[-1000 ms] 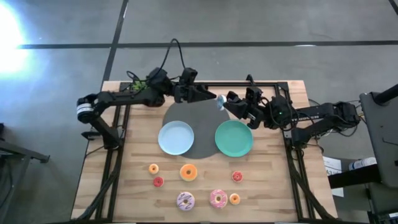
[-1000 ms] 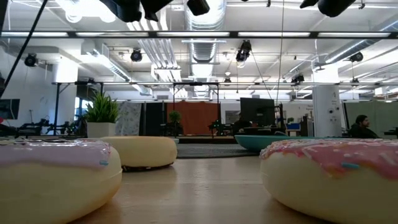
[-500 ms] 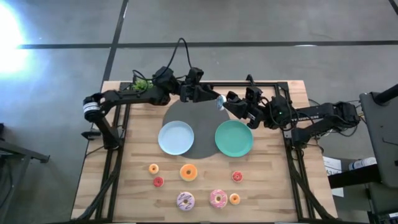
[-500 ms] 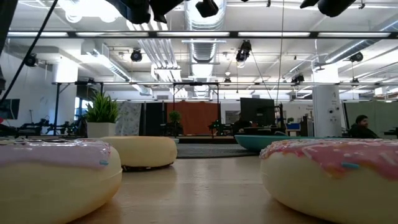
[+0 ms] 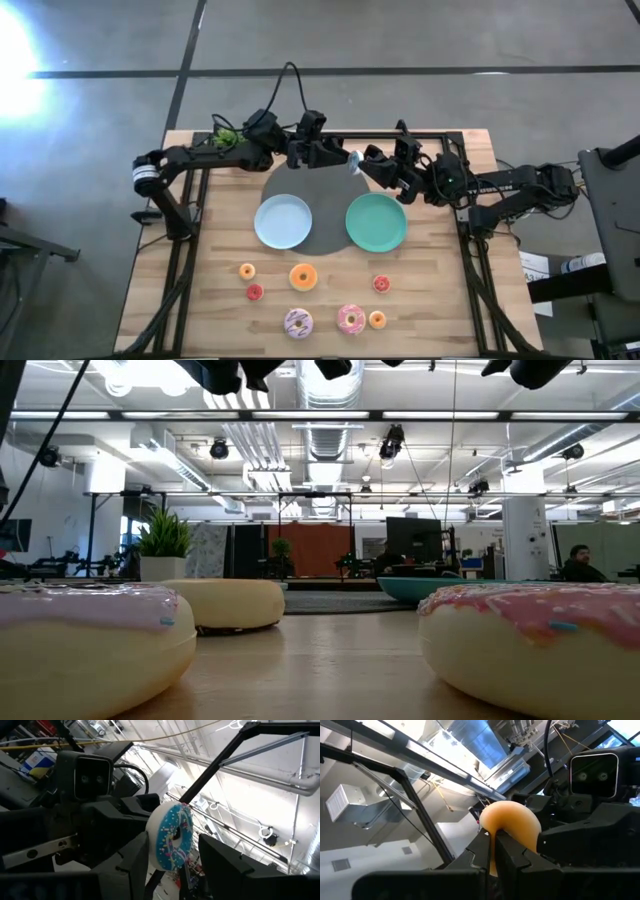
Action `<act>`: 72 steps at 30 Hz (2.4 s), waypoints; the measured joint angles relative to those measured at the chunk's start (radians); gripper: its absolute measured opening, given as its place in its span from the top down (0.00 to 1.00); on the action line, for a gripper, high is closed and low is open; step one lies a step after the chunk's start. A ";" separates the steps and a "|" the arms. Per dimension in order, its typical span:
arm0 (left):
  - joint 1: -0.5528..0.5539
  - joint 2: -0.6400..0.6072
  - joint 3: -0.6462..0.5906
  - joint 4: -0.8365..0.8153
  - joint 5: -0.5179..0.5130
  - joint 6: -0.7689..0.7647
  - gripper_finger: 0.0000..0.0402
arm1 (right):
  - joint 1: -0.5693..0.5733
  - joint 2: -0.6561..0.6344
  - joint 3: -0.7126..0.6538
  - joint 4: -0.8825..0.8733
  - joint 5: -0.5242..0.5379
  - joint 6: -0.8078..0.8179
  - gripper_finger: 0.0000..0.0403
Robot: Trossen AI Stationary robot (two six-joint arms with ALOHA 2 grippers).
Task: Pick & Place donuts
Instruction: Put the bottom right small orange donut on the light blue plate
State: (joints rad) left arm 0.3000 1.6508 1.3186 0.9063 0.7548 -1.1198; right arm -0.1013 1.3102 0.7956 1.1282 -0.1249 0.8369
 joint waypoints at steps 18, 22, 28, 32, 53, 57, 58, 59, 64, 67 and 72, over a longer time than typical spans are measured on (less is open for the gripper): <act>-0.003 0.000 -0.001 -0.069 -0.043 0.097 0.63 | 0.000 0.001 -0.001 -0.025 0.008 0.021 0.98; -0.005 0.000 0.006 -0.066 -0.039 0.097 0.63 | 0.000 0.001 -0.001 -0.028 0.008 0.020 0.98; -0.011 0.001 0.020 -0.067 -0.021 0.109 0.65 | -0.003 0.000 -0.001 -0.053 0.025 0.016 0.98; -0.009 0.001 0.019 -0.074 -0.004 0.113 0.72 | -0.003 -0.008 -0.001 -0.088 0.046 0.018 0.95; 0.002 -0.008 -0.093 -0.753 -0.186 0.471 0.98 | 0.071 -0.448 0.037 -1.359 0.477 0.004 0.60; -0.012 -0.053 -0.176 -0.930 -0.219 0.549 0.98 | 0.103 -0.451 0.036 -1.424 0.501 0.033 0.58; -0.015 -0.073 -0.211 -0.941 -0.218 0.549 0.98 | 0.109 -0.440 0.036 -1.423 0.502 0.035 0.58; -0.017 -0.093 -0.251 -0.944 -0.217 0.542 0.98 | 0.111 -0.429 0.036 -1.421 0.499 0.035 0.58; -0.016 -0.199 -0.495 -0.958 -0.226 0.459 0.98 | 0.111 -0.359 0.034 -1.423 0.490 0.030 0.58; -0.018 -0.281 -0.632 -0.943 -0.231 0.411 0.98 | 0.109 -0.318 0.034 -1.423 0.447 0.028 0.58; -0.027 -0.356 -0.814 -0.918 -0.299 0.321 0.98 | 0.106 -0.257 0.034 -1.404 0.409 0.028 0.58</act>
State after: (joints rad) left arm 0.2732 1.2949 0.5044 -0.0120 0.4563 -0.7993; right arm 0.0048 1.0528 0.8299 -0.2757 0.2843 0.8650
